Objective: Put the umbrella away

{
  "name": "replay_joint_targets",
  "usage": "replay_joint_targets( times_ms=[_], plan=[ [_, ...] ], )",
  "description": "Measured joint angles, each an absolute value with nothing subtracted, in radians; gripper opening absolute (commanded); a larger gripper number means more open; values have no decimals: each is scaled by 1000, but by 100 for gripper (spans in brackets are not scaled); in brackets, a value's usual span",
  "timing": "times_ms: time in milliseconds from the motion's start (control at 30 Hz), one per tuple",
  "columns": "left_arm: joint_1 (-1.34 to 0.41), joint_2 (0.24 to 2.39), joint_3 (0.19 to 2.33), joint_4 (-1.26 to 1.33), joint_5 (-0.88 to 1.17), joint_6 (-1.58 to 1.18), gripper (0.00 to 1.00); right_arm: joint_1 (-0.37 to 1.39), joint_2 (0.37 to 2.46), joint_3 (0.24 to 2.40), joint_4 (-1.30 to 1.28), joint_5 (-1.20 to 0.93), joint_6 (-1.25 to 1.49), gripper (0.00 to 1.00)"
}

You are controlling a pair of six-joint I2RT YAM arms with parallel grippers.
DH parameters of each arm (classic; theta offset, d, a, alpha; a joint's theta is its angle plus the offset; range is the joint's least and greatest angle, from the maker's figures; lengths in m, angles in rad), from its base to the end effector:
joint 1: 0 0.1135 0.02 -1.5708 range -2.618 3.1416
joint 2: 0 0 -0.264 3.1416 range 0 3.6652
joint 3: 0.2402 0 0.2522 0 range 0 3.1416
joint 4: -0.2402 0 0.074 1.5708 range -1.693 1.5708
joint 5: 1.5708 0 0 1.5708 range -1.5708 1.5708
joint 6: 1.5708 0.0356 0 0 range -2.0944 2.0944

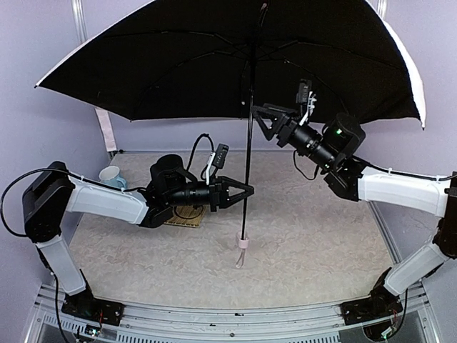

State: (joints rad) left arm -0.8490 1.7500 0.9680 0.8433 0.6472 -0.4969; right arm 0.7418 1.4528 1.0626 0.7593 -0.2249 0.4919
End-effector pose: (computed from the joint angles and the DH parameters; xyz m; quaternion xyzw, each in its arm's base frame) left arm 0.2385 -0.3034 0.2495 0.3418 0.5989 -0.6008 0.4043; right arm 0.2451 0.2353 0.3772 -0.1618 0.5459 0.5259 0.6319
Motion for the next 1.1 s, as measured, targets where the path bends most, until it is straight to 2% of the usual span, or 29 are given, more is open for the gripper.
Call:
replay_joint_targets(
  times_ms=[100,233,300,433,700,867,933,1100],
  plan=[
    [-855,1765,950,877,674,-539,0,687,1471,1071,868,-279,562,78],
    [-866,1772,933,914,694,-576,0,664,1574,1169,992,-314,703,75],
    [-869,1773,928,933,700,-588,0,657,1629,1213,1057,-318,777,70],
    [-876,1774,925,963,701,-600,0,644,1734,1296,1147,-290,904,53],
    [-893,1776,925,981,699,-602,0,639,1841,1417,1213,-255,1007,61],
    [-894,1776,925,984,699,-598,0,638,1846,1454,1215,-248,1016,43],
    [-894,1776,925,986,698,-598,0,638,1847,1454,1217,-246,1019,38],
    [-894,1776,925,984,691,-596,0,639,1850,1454,1217,-246,1028,46]
  ],
)
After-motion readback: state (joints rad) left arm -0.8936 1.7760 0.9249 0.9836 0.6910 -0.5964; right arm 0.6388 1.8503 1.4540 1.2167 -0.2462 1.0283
